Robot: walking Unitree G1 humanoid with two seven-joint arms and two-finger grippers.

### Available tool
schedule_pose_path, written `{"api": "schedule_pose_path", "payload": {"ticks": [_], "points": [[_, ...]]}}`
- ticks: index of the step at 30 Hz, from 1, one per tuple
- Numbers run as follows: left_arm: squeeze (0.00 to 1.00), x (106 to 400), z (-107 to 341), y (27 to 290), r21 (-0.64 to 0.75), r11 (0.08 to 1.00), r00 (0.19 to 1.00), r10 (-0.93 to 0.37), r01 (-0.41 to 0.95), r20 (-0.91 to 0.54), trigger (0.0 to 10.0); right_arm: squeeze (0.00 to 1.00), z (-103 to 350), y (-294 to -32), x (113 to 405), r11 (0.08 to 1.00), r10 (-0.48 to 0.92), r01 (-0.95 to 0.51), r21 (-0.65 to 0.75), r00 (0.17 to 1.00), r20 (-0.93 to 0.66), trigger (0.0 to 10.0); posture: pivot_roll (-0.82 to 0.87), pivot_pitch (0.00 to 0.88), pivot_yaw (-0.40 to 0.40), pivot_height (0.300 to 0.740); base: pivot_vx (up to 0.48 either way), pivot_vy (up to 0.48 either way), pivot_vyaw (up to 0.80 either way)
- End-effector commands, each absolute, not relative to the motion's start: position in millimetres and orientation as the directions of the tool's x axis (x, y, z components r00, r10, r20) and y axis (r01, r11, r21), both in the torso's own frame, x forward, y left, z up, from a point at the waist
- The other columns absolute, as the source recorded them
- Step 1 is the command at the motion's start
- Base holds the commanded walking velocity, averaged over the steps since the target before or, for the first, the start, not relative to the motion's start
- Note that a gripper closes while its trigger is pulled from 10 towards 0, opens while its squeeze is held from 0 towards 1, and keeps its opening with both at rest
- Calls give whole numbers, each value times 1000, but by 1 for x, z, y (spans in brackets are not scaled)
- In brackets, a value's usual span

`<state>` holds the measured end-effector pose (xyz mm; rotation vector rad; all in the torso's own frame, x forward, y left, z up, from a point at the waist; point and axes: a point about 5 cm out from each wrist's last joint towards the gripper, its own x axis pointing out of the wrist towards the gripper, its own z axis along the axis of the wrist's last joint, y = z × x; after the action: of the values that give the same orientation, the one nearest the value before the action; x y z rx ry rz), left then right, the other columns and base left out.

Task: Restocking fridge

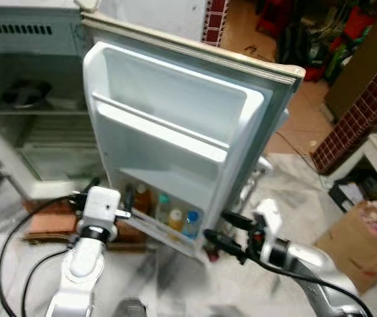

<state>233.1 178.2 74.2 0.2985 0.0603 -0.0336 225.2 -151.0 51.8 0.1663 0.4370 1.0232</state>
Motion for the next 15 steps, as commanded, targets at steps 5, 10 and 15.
{"api": "schedule_pose_path", "payload": {"ticks": [5,10,15], "points": [[0,227,74,176,305,952,997,-8,29,-73,10000,0,49,-179,250,648,736,-749,140,567,-371,10000,134,55,-57,740,0,-112,0],[0,215,64,192,273,960,986,99,-59,-137,10000,0,65,-187,275,741,643,-672,11,704,-302,10000,146,57,-59,740,0,0,291],[0,202,49,202,243,968,962,126,-66,-243,10000,0,82,-198,298,861,481,-503,-71,852,-207,10000,158,55,-63,740,0,0,781]]}}
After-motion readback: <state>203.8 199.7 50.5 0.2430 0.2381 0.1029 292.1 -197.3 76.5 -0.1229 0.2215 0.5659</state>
